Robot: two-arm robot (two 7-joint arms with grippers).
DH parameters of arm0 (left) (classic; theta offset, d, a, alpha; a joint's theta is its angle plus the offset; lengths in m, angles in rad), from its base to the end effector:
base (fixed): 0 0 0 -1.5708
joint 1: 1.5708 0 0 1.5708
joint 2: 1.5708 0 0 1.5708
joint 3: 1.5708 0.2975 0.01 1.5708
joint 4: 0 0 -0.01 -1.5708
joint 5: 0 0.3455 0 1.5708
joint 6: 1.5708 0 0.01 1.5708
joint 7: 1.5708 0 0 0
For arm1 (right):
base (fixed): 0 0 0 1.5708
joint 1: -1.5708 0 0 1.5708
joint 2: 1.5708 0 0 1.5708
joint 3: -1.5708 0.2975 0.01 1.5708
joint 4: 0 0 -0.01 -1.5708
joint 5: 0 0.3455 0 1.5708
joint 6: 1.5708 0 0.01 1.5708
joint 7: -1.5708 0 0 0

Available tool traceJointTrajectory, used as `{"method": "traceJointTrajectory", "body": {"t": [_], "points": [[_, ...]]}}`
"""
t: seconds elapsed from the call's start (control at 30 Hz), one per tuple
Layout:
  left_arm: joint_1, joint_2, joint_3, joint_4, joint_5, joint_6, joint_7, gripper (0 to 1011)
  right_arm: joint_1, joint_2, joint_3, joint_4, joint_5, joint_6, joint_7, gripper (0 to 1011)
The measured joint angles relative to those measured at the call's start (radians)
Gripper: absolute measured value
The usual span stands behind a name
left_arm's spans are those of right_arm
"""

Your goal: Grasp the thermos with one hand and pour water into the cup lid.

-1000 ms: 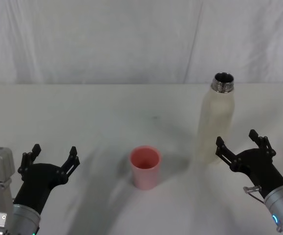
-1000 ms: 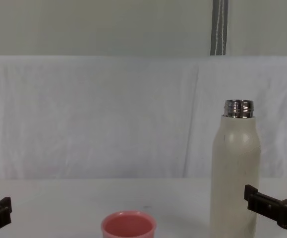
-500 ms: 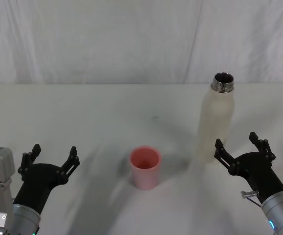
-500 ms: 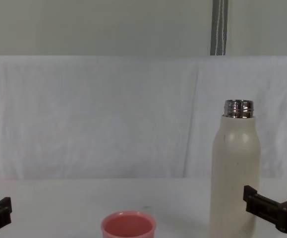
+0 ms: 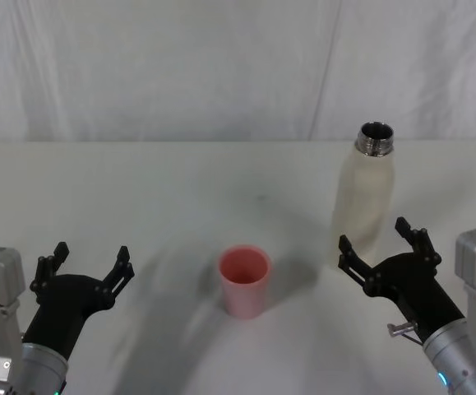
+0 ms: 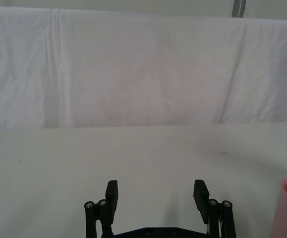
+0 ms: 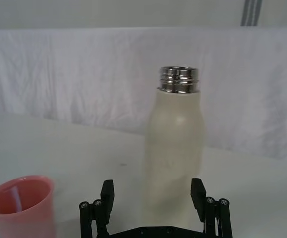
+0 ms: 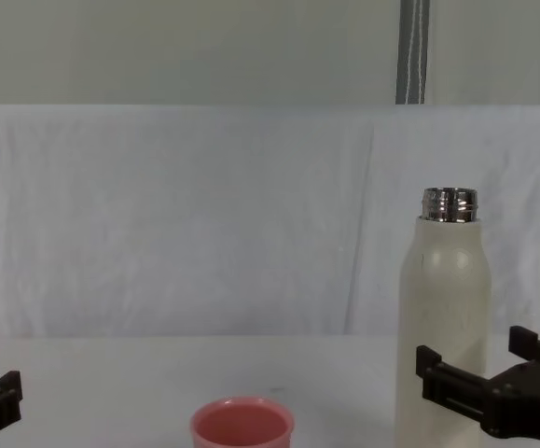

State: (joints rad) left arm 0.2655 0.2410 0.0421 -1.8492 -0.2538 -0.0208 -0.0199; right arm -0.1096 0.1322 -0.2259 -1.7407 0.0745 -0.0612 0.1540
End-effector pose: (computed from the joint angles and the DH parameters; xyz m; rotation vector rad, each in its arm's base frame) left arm 0.2875 0.0355 -0.2924 -0.0380 0.0140 1.4460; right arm 0.3227 0.0478 -0.2922 0.0527 -0.0897 -1.1717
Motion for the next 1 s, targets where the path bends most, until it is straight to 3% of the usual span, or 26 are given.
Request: {"method": "traceJointTrajectory", "body": {"t": [1.0], "points": [[0.0,0.0,0.0,0.0,0.0,0.0,0.0,1001,0.0,0.001,0.003,0.001,0.002,0.001,-0.001,1001]]}}
